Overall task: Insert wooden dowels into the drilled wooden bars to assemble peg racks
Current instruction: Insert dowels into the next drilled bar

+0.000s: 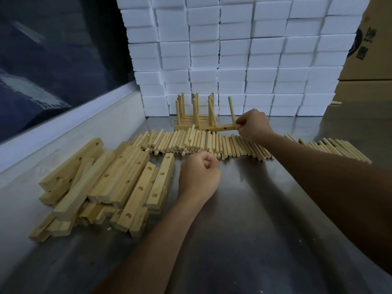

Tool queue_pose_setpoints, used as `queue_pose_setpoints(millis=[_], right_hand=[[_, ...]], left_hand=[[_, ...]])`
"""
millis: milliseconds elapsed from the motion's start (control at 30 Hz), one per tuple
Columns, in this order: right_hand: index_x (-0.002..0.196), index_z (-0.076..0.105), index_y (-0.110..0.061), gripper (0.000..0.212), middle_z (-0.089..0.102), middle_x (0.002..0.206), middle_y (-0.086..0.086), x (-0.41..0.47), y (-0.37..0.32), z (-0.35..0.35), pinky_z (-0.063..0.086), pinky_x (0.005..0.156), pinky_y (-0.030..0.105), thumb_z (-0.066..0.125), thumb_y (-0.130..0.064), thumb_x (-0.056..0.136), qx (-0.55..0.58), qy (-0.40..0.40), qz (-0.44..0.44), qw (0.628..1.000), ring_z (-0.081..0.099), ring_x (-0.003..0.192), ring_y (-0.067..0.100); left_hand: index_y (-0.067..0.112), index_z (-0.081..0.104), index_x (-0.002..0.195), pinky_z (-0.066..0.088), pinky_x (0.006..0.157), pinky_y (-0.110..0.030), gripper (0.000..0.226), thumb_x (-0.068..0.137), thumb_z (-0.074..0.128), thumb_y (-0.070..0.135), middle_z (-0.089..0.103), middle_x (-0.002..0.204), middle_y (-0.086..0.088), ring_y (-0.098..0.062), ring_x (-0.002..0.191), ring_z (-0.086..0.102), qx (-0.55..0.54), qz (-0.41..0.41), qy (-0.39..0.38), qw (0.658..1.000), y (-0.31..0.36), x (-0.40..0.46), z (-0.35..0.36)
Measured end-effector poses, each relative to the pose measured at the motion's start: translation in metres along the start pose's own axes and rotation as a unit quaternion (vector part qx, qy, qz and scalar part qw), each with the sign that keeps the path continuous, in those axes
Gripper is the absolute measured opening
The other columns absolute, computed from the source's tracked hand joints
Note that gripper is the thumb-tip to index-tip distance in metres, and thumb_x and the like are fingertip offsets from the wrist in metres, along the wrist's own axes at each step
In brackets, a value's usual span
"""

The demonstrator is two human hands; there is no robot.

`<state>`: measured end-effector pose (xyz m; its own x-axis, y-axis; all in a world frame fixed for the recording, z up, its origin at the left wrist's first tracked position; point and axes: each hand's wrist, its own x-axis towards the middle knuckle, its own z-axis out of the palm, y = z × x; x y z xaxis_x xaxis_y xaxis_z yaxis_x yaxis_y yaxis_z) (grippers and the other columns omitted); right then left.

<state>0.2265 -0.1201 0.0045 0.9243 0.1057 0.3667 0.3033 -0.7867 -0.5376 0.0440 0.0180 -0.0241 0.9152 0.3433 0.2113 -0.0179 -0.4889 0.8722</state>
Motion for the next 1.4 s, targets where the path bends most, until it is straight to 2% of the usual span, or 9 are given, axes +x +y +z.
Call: queue_pose_setpoints(millis=[100,400,500,667,800,967,1100,1267,1400], right_hand=[[0.108,0.075,-0.008,0.018,0.070,0.092,0.003,0.005,-0.007,0.008,0.044,0.059,0.017,0.063,-0.010,0.094,0.000,-0.023,0.005,1.000,0.058,0.072,0.010],[0.094,0.078,-0.008,0.013,0.074,0.098,0.004,0.019,-0.028,0.029,0.055,0.085,0.028,0.078,-0.016,0.084,0.026,-0.066,-0.007,0.997,0.065,0.094,0.015],[0.094,0.078,-0.009,0.013,0.074,0.097,0.004,0.021,-0.031,0.032,0.054,0.082,0.027,0.078,-0.016,0.083,0.032,-0.073,0.000,0.997,0.066,0.095,0.016],[0.094,0.077,-0.007,0.011,0.074,0.103,0.007,0.018,-0.032,0.034,0.056,0.077,0.029,0.069,-0.010,0.089,0.032,-0.068,0.013,0.997,0.066,0.093,0.019],[0.091,0.075,-0.005,0.020,0.073,0.107,0.009,0.011,-0.035,0.030,0.053,0.068,0.029,0.055,-0.004,0.090,0.030,-0.072,0.003,0.997,0.066,0.089,0.022],[0.069,0.064,0.002,0.023,0.065,0.069,0.013,-0.006,-0.035,0.019,0.054,0.060,0.035,0.047,0.000,0.085,0.039,-0.010,-0.012,0.999,0.056,0.063,0.023],[0.085,0.075,-0.004,0.024,0.074,0.085,0.007,-0.035,-0.039,0.007,0.060,0.068,0.033,0.051,-0.006,0.089,0.058,0.021,-0.070,0.996,0.068,0.071,0.019],[0.095,0.077,-0.012,0.020,0.072,0.080,-0.003,-0.081,-0.036,-0.008,0.051,0.064,0.009,0.058,-0.011,0.090,0.116,0.054,-0.077,0.989,0.068,0.072,0.009],[0.099,0.078,-0.013,0.019,0.068,0.079,-0.009,-0.115,-0.026,-0.021,0.053,0.072,0.017,0.061,-0.015,0.090,0.148,0.072,-0.040,0.986,0.066,0.075,0.003]], left_hand=[[0.030,0.064,0.077,0.049,0.054,-0.025,0.021,0.093,0.056,0.019,0.068,0.066,0.007,-0.007,0.061,0.063,-0.001,0.002,0.003,1.000,-0.001,0.000,0.000],[0.031,0.065,0.079,0.042,0.049,-0.018,0.018,0.093,0.057,0.023,0.069,0.066,0.013,0.001,0.063,0.063,-0.002,0.001,0.003,1.000,-0.005,0.002,0.002],[0.032,0.065,0.079,0.044,0.052,-0.021,0.017,0.092,0.057,0.024,0.069,0.067,0.013,0.001,0.063,0.063,0.000,0.000,0.007,1.000,-0.006,0.003,0.003],[0.031,0.065,0.079,0.043,0.051,-0.021,0.017,0.092,0.057,0.024,0.068,0.065,0.012,0.001,0.062,0.063,0.003,0.001,0.007,1.000,-0.006,0.003,0.004],[0.032,0.065,0.077,0.044,0.050,-0.022,0.018,0.090,0.056,0.023,0.068,0.065,0.014,-0.001,0.062,0.063,0.006,0.000,0.003,1.000,-0.006,0.003,0.003],[0.030,0.065,0.075,0.050,0.055,-0.025,0.019,0.089,0.056,0.022,0.068,0.064,0.011,-0.006,0.061,0.065,0.008,0.004,0.007,1.000,-0.005,0.003,0.003],[0.030,0.066,0.075,0.046,0.054,-0.023,0.018,0.088,0.056,0.022,0.068,0.064,0.011,-0.006,0.061,0.064,0.008,0.000,0.001,1.000,-0.003,0.002,0.002],[0.029,0.064,0.072,0.041,0.049,-0.019,0.022,0.088,0.057,0.016,0.067,0.062,0.013,-0.003,0.059,0.063,0.002,0.011,-0.001,1.000,0.000,-0.001,0.001],[0.031,0.063,0.074,0.035,0.047,-0.015,0.025,0.089,0.057,0.013,0.066,0.061,0.009,-0.003,0.058,0.060,0.035,0.029,0.000,0.999,0.001,-0.004,-0.001]])
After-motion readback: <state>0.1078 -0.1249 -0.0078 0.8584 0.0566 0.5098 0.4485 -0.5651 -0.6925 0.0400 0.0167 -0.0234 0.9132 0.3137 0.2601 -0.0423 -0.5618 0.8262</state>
